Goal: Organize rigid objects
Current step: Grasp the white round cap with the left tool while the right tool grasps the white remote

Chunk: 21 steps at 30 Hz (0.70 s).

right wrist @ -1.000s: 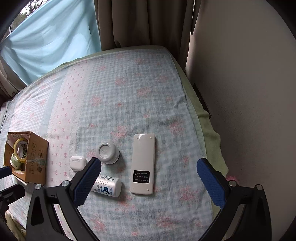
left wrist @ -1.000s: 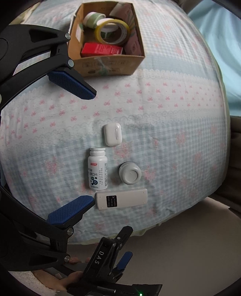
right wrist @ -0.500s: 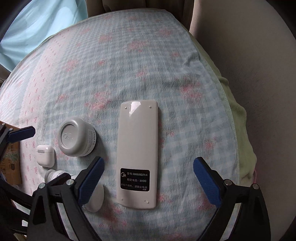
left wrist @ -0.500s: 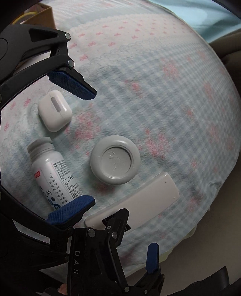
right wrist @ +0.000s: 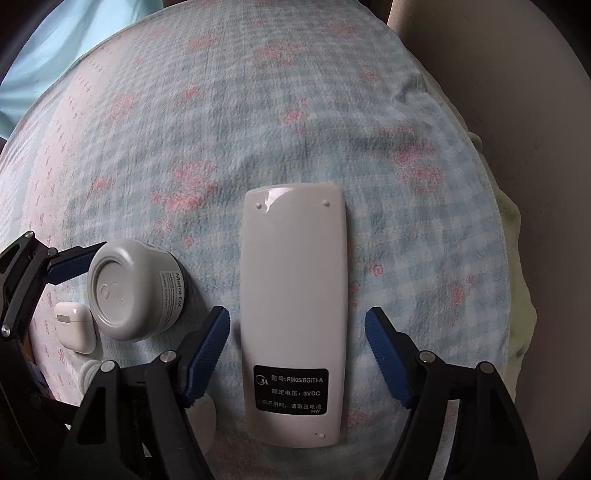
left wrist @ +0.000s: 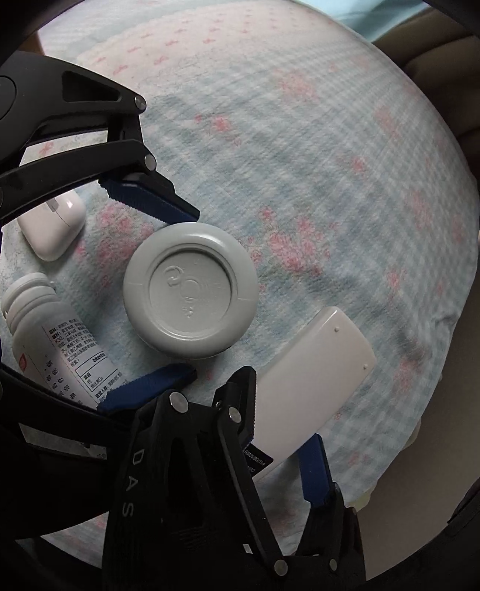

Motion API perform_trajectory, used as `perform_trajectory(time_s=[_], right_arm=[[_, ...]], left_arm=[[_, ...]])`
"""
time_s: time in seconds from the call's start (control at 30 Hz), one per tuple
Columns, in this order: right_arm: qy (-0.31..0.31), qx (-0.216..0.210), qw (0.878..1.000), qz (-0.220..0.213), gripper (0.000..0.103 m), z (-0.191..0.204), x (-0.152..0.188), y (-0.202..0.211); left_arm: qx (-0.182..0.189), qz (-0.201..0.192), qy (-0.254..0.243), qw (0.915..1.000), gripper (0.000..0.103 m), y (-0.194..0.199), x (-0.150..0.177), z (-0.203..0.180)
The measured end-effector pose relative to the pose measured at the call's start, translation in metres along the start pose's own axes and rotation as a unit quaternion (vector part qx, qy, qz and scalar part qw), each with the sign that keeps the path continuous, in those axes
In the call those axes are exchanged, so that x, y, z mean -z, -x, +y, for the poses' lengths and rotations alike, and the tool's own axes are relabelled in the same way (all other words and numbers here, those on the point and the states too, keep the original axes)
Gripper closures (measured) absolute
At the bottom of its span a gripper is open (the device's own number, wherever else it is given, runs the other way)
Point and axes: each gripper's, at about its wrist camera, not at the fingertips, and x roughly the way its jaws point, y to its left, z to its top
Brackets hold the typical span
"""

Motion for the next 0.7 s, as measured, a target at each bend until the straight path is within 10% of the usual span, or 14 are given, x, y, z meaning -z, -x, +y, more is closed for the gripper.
perform_trajectory(time_s=[0.17, 0.7], right_arm=[[-0.010, 0.001, 1.000, 0.006, 0.048, -0.004, 0.002, -0.003], [-0.037, -0.014, 0.999, -0.004, 0.050, -0.027, 0.017, 0.014]], left_arm=[[-0.004, -0.006, 0.000, 1.0000, 0.050, -0.001, -0.009, 0.004], [0.007, -0.010, 0.041, 0.9991, 0.050, 0.018, -0.028, 0.020]])
